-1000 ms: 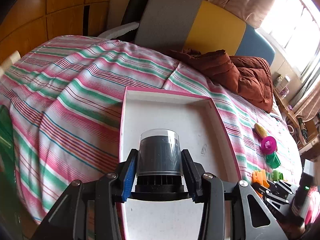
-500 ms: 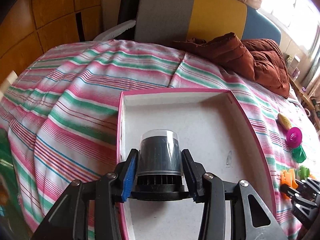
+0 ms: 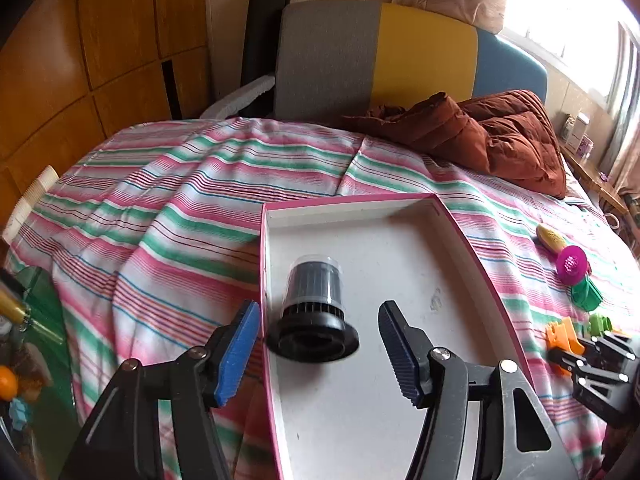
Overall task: Organize rigid objects
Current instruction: 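Carry the black canister into the white tray and open the left tool, then carry the orange scoop in the right tool over the white tray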
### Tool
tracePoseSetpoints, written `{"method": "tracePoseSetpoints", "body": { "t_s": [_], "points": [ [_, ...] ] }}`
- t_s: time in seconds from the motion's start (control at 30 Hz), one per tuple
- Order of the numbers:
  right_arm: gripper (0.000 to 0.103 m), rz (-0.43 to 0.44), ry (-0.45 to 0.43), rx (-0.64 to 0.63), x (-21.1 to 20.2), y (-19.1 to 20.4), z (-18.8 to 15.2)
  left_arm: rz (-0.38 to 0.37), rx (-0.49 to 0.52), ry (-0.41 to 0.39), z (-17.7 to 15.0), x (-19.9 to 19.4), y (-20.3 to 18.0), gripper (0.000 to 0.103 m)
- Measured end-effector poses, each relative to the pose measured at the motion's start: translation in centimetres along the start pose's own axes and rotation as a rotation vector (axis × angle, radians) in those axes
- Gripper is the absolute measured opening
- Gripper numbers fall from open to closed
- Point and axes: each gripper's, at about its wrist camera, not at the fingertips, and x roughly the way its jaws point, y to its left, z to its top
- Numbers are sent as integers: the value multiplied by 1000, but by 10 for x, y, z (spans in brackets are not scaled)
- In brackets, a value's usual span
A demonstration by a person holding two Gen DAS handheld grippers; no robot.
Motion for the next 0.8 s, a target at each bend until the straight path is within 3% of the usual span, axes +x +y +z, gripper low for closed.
{"method": "tracePoseSetpoints", "body": {
  "t_s": [0.37, 0.8],
  "points": [
    [26, 12, -4, 20, 2, -1, 0, -4, 28, -39, -27, -46, -15, 63],
    [26, -32, -39, -5, 0, 10, -9, -2, 10, -34, -45, -55, -10, 63]
  ]
}}
